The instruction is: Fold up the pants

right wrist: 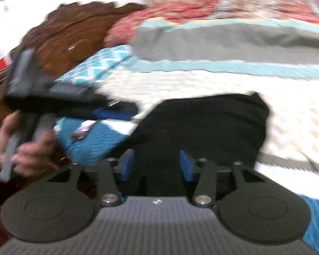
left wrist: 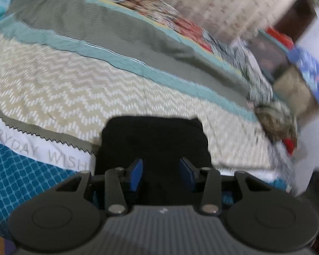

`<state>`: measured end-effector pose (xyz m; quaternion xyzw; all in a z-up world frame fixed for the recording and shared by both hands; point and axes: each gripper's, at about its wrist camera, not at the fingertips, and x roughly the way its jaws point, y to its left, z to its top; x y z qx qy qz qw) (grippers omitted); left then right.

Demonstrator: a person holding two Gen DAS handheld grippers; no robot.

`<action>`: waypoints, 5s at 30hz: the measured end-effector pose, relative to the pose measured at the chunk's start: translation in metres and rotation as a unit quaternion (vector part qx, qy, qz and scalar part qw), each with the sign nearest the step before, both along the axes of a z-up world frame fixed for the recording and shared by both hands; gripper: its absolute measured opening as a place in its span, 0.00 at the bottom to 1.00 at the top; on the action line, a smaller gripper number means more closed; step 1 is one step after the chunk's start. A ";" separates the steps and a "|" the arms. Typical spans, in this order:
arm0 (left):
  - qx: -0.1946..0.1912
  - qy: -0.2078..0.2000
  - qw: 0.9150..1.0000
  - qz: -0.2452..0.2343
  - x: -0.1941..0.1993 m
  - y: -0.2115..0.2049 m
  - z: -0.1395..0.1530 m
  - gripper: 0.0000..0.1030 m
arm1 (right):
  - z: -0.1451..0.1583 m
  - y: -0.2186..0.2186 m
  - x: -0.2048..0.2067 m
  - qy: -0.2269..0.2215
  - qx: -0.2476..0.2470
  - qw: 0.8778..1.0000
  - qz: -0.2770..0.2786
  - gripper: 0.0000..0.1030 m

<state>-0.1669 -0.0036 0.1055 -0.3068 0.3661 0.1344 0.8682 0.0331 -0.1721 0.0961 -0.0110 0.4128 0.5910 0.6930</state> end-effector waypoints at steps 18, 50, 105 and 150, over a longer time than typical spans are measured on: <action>0.105 0.124 0.987 0.000 0.002 -0.030 -0.021 0.40 | -0.037 -0.036 0.023 0.057 -0.080 0.991 -0.092 0.37; 0.175 0.175 0.967 0.066 -0.026 -0.025 -0.021 0.64 | -0.053 -0.077 0.051 0.163 -0.041 0.974 -0.152 0.59; 0.137 0.072 0.974 0.167 -0.080 -0.035 0.015 1.00 | -0.059 -0.083 0.059 0.206 0.003 0.964 -0.169 0.65; -0.077 -0.008 0.995 -0.060 0.082 -0.040 -0.066 0.44 | -0.030 -0.105 0.091 0.124 0.046 0.976 -0.173 0.35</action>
